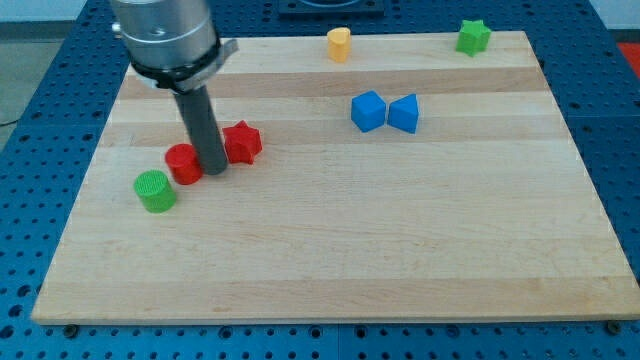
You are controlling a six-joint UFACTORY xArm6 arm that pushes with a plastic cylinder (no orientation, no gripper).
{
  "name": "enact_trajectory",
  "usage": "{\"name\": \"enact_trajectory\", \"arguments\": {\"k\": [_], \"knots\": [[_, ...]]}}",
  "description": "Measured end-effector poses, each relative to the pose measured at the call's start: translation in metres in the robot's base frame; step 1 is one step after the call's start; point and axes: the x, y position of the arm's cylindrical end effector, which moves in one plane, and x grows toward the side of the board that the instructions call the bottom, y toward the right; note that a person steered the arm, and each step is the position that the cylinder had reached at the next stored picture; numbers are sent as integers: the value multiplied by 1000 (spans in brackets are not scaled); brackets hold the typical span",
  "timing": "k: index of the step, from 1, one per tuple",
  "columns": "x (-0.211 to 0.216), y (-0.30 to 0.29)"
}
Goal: Separate the red circle from the green circle
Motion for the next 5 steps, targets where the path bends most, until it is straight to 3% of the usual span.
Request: {"name": "enact_trajectory", "arguments": {"k": [2, 5], "knots": [[27, -11], [30, -12]]}}
